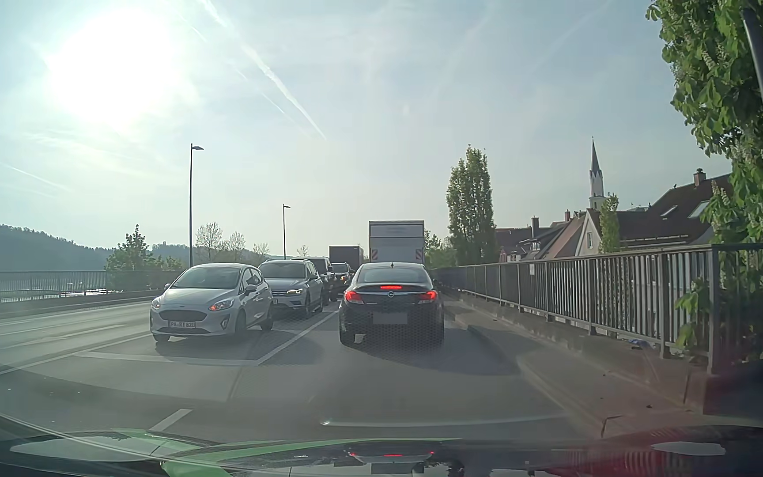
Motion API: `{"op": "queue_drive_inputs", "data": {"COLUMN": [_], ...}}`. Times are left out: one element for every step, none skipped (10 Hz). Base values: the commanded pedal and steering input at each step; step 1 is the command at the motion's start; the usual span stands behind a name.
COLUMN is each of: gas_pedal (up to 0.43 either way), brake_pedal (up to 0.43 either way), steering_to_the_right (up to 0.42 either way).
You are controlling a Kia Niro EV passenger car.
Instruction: Follow the waypoints while adhering to traffic rules and regulations
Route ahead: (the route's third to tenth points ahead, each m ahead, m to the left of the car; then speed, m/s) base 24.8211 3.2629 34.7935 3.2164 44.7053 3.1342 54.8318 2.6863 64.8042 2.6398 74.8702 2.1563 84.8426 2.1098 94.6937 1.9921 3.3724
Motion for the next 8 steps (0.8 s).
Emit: {"op": "queue_drive_inputs", "data": {"gas_pedal": [0.0, 0.0, 0.0, 0.0, 0.0, 0.0, 0.0, 0.0], "brake_pedal": [0.195, 0.177, 0.177, 0.171, 0.165, 0.152, 0.134, 0.11], "steering_to_the_right": [0.0, 0.0, 0.0, 0.0, 0.0, 0.001, 0.001, 0.001]}}
